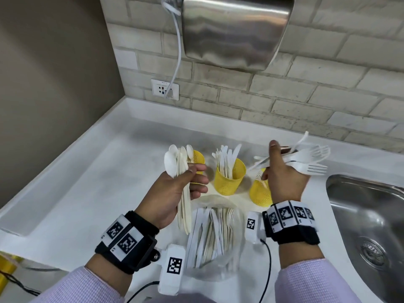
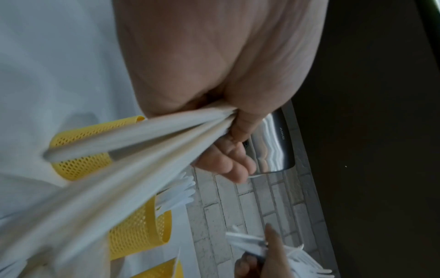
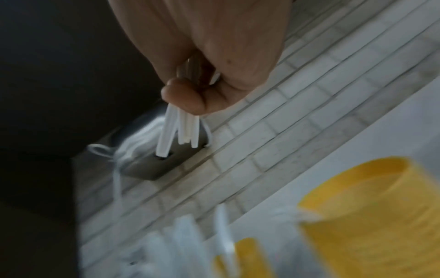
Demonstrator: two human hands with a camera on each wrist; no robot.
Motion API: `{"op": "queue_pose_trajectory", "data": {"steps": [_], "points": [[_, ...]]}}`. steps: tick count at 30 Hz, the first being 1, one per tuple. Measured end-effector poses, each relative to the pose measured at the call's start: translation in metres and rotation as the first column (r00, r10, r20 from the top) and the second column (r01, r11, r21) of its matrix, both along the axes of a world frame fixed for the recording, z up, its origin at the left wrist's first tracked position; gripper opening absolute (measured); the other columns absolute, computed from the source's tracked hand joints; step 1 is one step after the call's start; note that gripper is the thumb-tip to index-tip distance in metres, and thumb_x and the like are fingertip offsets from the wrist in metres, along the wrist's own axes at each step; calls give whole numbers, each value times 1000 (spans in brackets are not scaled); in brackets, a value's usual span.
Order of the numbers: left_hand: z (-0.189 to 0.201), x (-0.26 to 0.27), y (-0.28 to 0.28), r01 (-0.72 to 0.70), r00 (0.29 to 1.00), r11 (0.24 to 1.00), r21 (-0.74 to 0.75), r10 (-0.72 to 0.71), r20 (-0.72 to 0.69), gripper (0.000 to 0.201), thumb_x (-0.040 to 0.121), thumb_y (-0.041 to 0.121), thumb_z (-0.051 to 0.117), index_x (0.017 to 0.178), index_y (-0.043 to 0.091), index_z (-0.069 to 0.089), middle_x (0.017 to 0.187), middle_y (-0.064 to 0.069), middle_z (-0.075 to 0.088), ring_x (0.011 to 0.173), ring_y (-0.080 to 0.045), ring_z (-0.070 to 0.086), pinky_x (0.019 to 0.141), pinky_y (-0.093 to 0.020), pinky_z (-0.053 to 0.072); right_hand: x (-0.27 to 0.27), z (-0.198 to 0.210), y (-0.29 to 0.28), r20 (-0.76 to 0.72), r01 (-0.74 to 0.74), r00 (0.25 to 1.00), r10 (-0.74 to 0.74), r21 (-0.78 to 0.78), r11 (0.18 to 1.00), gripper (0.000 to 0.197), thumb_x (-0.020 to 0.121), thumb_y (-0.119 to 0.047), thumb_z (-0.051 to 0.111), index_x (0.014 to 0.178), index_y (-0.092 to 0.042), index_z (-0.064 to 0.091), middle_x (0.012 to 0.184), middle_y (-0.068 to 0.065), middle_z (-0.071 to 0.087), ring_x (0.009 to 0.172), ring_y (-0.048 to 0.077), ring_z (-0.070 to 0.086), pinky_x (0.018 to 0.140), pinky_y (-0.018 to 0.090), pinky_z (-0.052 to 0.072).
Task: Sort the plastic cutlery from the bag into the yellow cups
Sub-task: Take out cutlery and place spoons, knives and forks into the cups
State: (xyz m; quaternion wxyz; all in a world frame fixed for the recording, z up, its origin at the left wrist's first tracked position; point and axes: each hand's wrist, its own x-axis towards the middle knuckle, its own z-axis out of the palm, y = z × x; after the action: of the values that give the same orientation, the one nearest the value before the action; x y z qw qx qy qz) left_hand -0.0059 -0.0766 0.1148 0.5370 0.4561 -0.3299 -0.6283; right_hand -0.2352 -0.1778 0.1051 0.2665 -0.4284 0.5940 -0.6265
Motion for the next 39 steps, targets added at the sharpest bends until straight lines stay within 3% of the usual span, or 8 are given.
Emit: {"op": "queue_pose_trajectory", "data": {"steps": [5, 13, 20, 31, 33, 35, 37, 39], "points": [[-5, -10, 1, 9, 999, 998, -54, -11, -31, 27, 107, 28, 50, 117, 13, 70, 73, -3, 49, 62, -17, 46, 67, -33, 40, -43, -17, -22, -89, 93, 992, -85, 85, 992, 34, 89, -42, 75, 84, -9, 70, 84, 5, 75, 63, -15, 63, 64, 0, 40], [5, -38, 1, 58, 991, 991, -117, -71, -111, 23, 101, 24, 60, 121, 19, 69, 66, 3, 24, 53, -12, 21, 57, -28, 27, -61, -59, -30, -531, 169, 847, 5, 279, 945, 48, 83, -57, 73, 87, -9, 71, 91, 18, 72, 94, 40, 67, 82, 40, 51], [17, -58, 4, 55, 987, 989, -136, -75, -141, 28, 89, 17, 65, 116, 19, 69, 56, 6, 21, 45, -10, 19, 50, -26, 25, -63, -72, -30, -674, 119, 704, 222, 421, 899, 58, 88, -62, 64, 109, -9, 73, 115, 20, 59, 119, 42, 47, 97, 47, 43], [25, -75, -11, 158, 974, 964, -212, -188, -127, 30, 91, 8, 51, 113, 5, 72, 63, -3, 45, 44, -8, 27, 54, -27, 23, -54, -30, 16, -297, -203, 936, 189, -15, 979, 31, 77, -45, 66, 96, -22, 58, 92, -4, 54, 90, 20, 55, 85, 38, 45], [30, -82, -17, 152, 978, 959, -240, -180, -102, 26, 95, 2, 50, 109, 3, 71, 65, -6, 47, 46, -10, 32, 55, -27, 26, -38, -9, 40, -134, -523, 841, 525, 52, 851, 23, 79, -40, 64, 95, -24, 59, 87, -10, 63, 82, 11, 59, 76, 32, 46], [32, -88, -22, 145, 983, 954, -262, -169, -70, 25, 100, -1, 46, 107, 3, 70, 67, -7, 47, 51, -12, 37, 56, -28, 35, -23, -3, 58, 8, -822, 552, 834, 169, 543, 26, 83, -36, 67, 105, -27, 58, 98, -12, 66, 89, 11, 63, 74, 32, 51], [32, -92, -27, 164, 984, 945, -284, -176, -19, 24, 103, 3, 48, 107, 7, 71, 71, -7, 49, 57, -15, 40, 62, -31, 35, -13, -5, 67, 208, -935, 327, 922, 213, 284, 35, 85, -32, 70, 115, -22, 57, 108, 0, 63, 95, 23, 67, 75, 40, 58], [32, -96, -29, 175, 984, 946, -273, -178, 12, 23, 103, 7, 52, 105, 11, 75, 75, -7, 53, 64, -16, 46, 66, -31, 38, -7, -8, 71, 344, -960, 262, 902, 185, 208, 25, 89, -21, 69, 107, -6, 62, 97, 17, 65, 83, 28, 70, 66, 36, 57]]}}
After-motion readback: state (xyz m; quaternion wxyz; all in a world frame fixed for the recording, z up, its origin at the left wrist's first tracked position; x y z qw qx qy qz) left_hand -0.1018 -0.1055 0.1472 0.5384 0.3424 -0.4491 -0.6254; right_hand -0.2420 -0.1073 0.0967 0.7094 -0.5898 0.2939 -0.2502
